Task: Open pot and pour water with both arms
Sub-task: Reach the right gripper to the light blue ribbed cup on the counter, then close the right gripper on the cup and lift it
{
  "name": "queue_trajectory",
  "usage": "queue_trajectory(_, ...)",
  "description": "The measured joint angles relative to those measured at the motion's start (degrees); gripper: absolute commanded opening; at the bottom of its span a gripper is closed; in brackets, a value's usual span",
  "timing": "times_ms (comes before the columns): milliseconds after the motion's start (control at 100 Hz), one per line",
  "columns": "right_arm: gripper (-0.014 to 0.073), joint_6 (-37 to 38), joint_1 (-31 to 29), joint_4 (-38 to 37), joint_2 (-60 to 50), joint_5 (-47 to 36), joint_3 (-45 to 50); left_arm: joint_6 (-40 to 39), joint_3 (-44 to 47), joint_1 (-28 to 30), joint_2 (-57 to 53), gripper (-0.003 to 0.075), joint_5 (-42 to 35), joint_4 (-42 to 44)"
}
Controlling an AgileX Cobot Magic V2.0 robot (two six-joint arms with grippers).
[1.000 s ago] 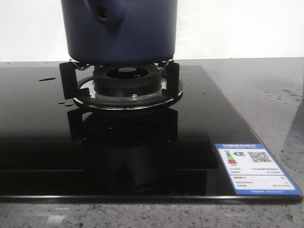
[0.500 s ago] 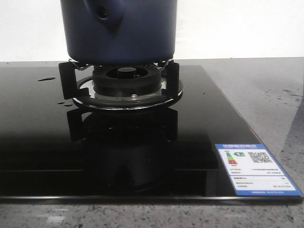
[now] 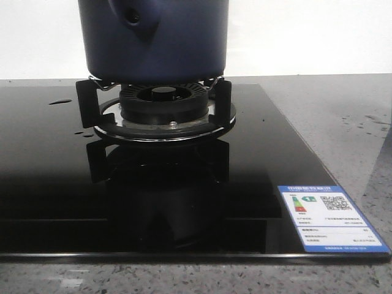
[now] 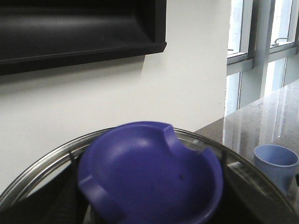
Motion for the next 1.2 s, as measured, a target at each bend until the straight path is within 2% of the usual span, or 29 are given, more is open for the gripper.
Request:
queue_trajectory(230, 0.0625, 0.00, 6.15, 0.22, 5.15, -8.12, 0.00, 0.00, 0.00, 0.00, 0.00, 0.0291, 0.00, 0.00)
queue_trajectory(430, 0.0625, 0.00, 7.13, 0.22, 10.23, -15.28, 0.00, 0.00, 0.00, 0.00, 0.00, 0.0291, 0.20, -0.09)
queue_trajectory(920, 0.0621, 0.20, 7.48, 0.33, 17.80, -18.20, -3.16, 0.00, 0.00, 0.00, 0.00, 0.0291, 0.32, -0.13)
queue_trajectory(1020, 0.0573, 0.68, 7.48, 0.33, 18.56, -18.33, -3.30, 0.00, 0.00, 0.00, 0.00, 0.0291, 0.43, -0.13)
queue_trajectory(1200, 0.0398, 1.63, 7.48, 0.33, 19.05, -17.86, -3.30, 0.00, 0.00, 0.00, 0.00, 0.0291, 0.52, -0.13)
